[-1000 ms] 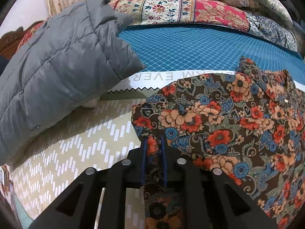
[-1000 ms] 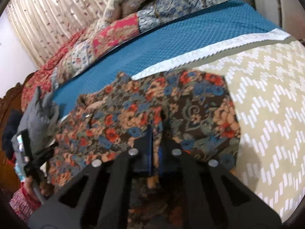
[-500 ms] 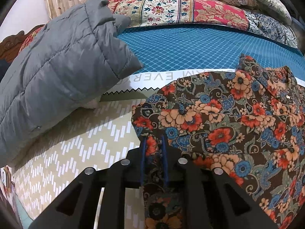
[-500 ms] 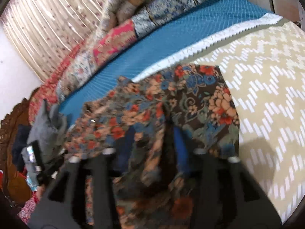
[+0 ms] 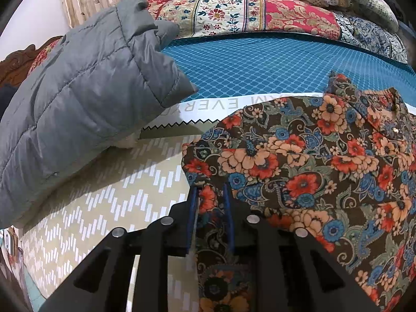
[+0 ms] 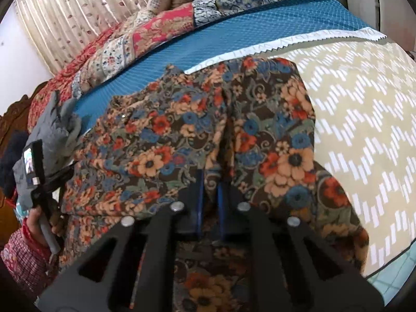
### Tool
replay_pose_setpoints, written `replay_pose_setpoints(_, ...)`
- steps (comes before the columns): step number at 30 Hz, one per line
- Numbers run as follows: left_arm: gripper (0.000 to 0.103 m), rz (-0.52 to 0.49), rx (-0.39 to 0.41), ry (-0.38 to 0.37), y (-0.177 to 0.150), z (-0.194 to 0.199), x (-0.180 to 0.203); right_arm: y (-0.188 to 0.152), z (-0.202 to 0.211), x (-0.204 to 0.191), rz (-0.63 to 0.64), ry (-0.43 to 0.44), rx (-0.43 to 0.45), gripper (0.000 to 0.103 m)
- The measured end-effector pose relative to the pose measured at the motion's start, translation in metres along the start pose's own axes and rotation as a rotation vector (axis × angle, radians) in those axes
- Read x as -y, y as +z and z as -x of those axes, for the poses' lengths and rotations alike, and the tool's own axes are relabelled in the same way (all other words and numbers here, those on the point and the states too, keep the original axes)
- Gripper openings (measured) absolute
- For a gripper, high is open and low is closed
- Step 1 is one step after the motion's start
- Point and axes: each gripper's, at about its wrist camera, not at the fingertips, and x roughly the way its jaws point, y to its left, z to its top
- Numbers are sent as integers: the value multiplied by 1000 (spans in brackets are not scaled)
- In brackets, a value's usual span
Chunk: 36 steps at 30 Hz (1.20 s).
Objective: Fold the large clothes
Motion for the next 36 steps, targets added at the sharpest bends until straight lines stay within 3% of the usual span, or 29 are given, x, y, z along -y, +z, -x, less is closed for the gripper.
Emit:
replay_pose_setpoints(9,0,62,-4,15,-2,-2,-12,-8,1,16,-60,94,55,6)
replay_pose_setpoints(36,0,82,8,10,-6,0,-13,-8,6,20,-67,123,75,10)
